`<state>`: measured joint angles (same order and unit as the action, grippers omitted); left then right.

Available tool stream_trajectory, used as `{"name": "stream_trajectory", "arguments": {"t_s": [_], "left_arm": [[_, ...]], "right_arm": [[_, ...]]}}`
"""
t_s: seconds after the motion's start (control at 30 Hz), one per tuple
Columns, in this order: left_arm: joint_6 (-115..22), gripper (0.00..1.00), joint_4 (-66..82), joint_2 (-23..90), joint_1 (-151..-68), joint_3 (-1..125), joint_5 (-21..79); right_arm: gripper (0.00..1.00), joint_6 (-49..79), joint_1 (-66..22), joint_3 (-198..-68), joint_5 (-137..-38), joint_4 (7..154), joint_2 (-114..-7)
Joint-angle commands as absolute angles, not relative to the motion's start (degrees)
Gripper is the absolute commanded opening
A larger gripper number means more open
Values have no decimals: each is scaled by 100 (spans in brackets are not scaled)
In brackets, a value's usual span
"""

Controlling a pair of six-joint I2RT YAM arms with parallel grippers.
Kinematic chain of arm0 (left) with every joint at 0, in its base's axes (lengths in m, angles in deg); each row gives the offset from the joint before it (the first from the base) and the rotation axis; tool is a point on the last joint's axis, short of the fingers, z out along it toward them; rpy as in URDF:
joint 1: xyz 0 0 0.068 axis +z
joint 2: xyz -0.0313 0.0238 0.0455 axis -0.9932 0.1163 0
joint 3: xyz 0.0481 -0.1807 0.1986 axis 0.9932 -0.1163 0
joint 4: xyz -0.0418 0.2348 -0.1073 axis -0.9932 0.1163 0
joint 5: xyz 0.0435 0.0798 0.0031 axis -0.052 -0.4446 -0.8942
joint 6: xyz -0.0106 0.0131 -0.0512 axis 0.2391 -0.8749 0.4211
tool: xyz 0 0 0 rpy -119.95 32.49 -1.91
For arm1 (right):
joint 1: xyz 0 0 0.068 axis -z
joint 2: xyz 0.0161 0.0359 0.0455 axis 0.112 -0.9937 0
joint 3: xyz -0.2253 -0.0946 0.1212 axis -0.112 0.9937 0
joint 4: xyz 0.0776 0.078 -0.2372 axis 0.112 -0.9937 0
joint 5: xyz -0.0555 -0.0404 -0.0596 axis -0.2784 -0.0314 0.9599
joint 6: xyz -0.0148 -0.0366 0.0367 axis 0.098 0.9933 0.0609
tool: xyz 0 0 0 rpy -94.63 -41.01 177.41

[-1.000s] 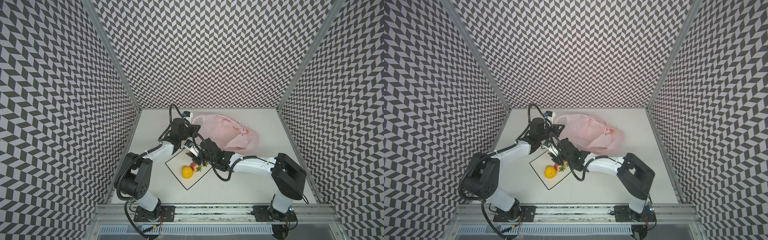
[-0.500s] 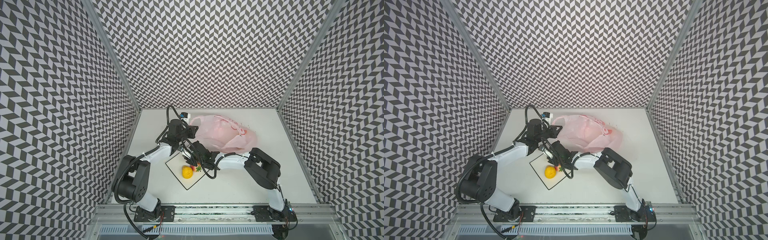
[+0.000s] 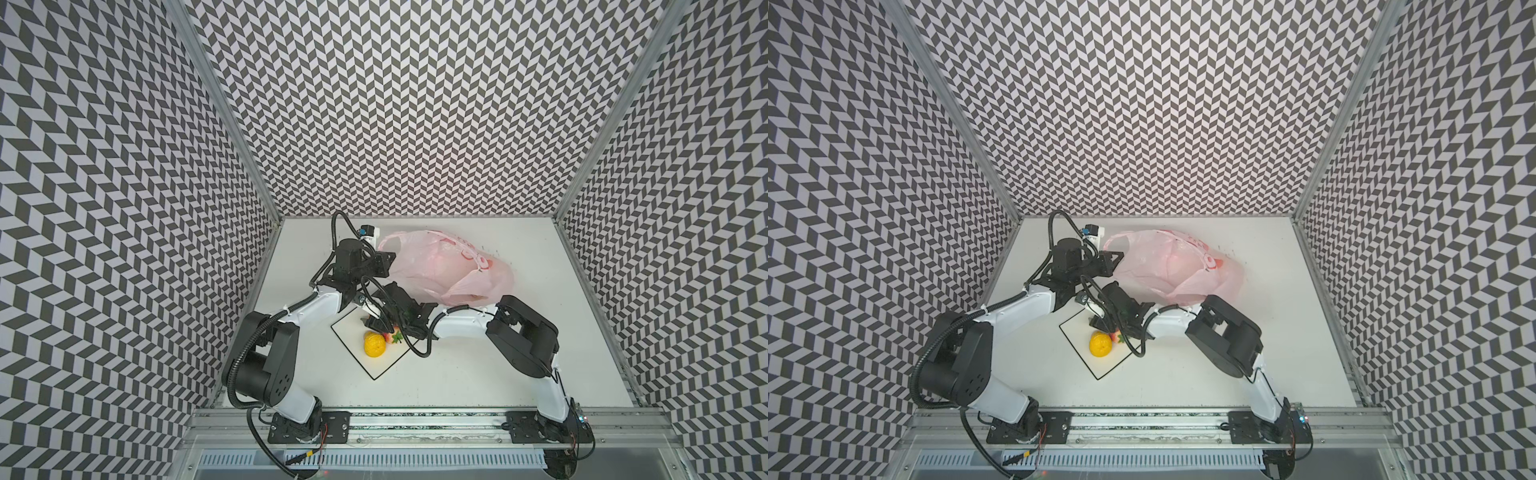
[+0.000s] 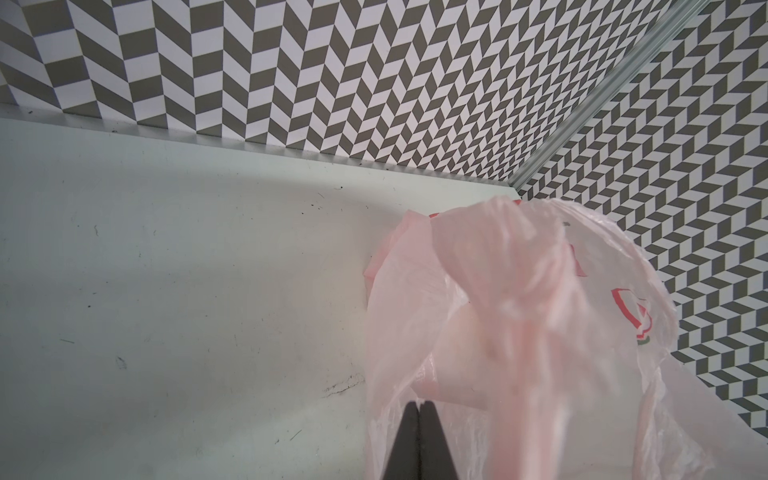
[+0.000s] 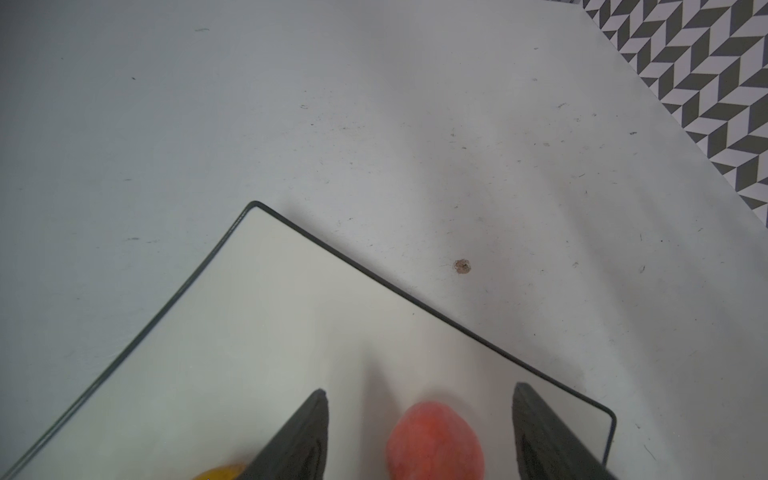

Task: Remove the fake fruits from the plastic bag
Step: 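Lower the red peach onto the white plate and open the right gripper, then move the right gripper back into the bag toward the red strawberry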

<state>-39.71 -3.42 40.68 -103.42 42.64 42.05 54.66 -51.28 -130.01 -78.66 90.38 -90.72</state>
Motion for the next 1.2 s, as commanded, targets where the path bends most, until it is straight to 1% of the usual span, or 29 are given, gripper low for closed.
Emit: {"name": "stream_trajectory", "arguments": {"t_s": [0.0, 0.1, 0.3, 0.5, 0.57, 0.67, 0.73, 0.8, 0.9, 0.97, 1.17], "left_arm": [[-4012, 0, -375, 3881, -10315, 4288, 4273], [-4013, 0, -375, 3874, -10319, 4312, 4270], [-3973, 0, -406, 3901, -10319, 4308, 4270], [-3908, 0, -445, 3866, -10318, 4281, 4269], [-3890, 0, -452, 3833, -10327, 4265, 4273], [-3841, 0, -487, 3761, -10320, 4196, 4273], [-3802, 0, -522, 3706, -10349, 4144, 4255], [-3784, 0, -533, 3651, -10386, 4118, 4248], [-3768, 0, -551, 3554, -10472, 4053, 4236], [-3749, 0, -553, 3501, -10518, 4017, 4232], [-3733, 0, -490, 3319, -10734, 3941, 4129]], "right_arm": [[69, 5540, -5200, -12880, -8135, 9149, -8574], [69, 5592, -5333, -12568, -8123, 9315, -8140], [66, 5525, -5792, -11605, -7938, 9667, -7014], [58, 4743, -6054, -10820, -7782, 9607, -5771], [55, 4291, -6059, -10637, -7505, 9519, -5328], [49, 3612, -5963, -10378, -6763, 9468, -4590], [45, 3175, -5715, -10310, -6374, 9372, -4176], [39, 2713, -5363, -10464, -6153, 8957, -3936], [30, 1845, -4617, -11214, -5939, 7691, -4106], [26, 1741, -4255, -11659, -6097, 7109, -4402], [25, 2326, -3817, -12377, -6284, 6502, -5443]]}}
